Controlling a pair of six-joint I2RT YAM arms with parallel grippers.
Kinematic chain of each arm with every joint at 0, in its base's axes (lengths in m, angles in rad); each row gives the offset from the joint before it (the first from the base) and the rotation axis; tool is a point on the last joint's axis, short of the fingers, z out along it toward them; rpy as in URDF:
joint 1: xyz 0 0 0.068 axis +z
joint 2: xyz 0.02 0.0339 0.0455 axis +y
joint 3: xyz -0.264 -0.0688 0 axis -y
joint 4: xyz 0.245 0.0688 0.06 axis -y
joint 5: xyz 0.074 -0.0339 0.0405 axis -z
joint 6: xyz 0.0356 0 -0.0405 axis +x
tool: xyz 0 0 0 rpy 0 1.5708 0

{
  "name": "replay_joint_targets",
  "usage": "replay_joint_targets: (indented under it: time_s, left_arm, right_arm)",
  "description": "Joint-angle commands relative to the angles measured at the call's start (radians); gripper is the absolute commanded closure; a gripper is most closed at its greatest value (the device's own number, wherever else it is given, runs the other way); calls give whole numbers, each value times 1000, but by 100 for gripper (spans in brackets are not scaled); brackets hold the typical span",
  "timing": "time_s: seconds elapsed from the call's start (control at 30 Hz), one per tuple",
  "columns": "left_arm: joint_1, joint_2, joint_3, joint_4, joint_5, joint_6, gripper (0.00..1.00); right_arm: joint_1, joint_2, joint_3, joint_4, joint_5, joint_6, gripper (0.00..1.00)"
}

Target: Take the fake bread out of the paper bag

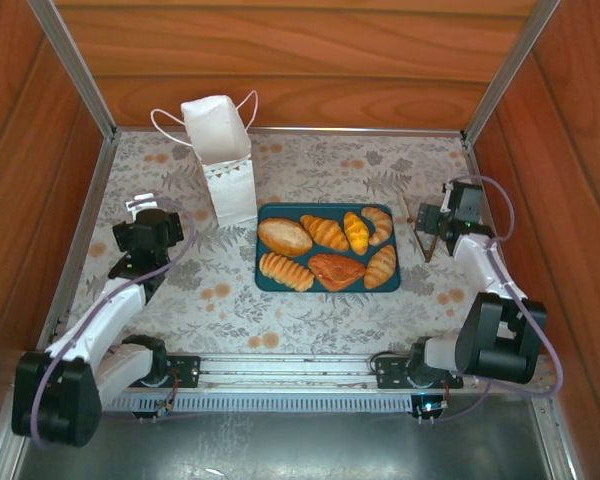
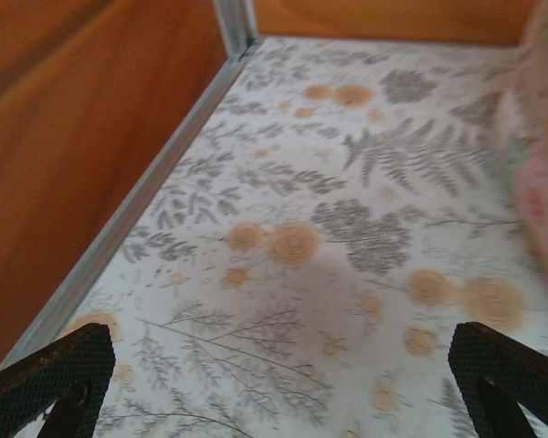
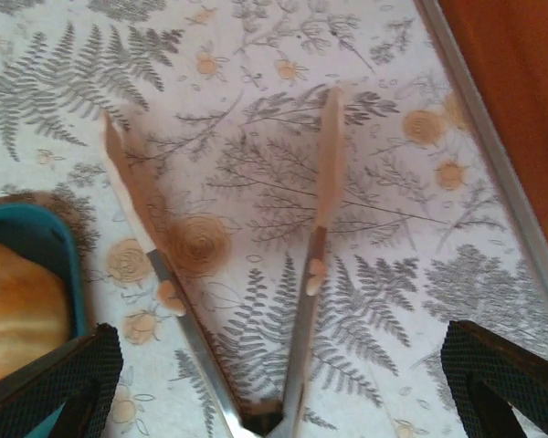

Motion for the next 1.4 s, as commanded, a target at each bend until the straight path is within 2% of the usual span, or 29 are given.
replay_joint_targets:
  time_s: [0.0,0.13,0.23,0.37,0.47,0.57,0.67,0.77,0.8,0.93,1.27,1.37]
  left_arm:
    - [63,104,5,130,13,31,0]
    - [78,213,-43,316,52,38,0]
    - [84,290,-92,522,139,53,0]
    - [88,400,-58,606,200,141,0]
    - [131,448,-68,658,268,110,0]
    - [137,546,-120,856,272,123,0]
    - [137,543,-121,842,269,118,0]
    - [137,542,-117,839,265,119,0]
    - [137,540,-118,839,263,119,0]
    - [136,537,-121,839,240,111,0]
    - [137,533,-123,839,244,113,0]
    - [146,546,-113,835,427,170,0]
  right_arm:
    - [-6,-20,-133,287,-112,31,3]
    - [-3,-9,-193,354,-155,70,3]
    - [-1,2,-278,508,-175,86,3]
    - [4,15,-338,675,-173,117,2]
    - [8,56,-315,708,-189,112,2]
    - [38,90,-285,714,-180,113,2]
    - [95,159,-272,763,-111,89,0]
    - [166,204,-286,848,24,52,0]
    - [170,190,-292,827,39,61,0]
    - [171,219,-348,959,119,90,0]
    - [175,214,-342,931,120,92,0]
    - [175,216,-352,958,-17,31,0]
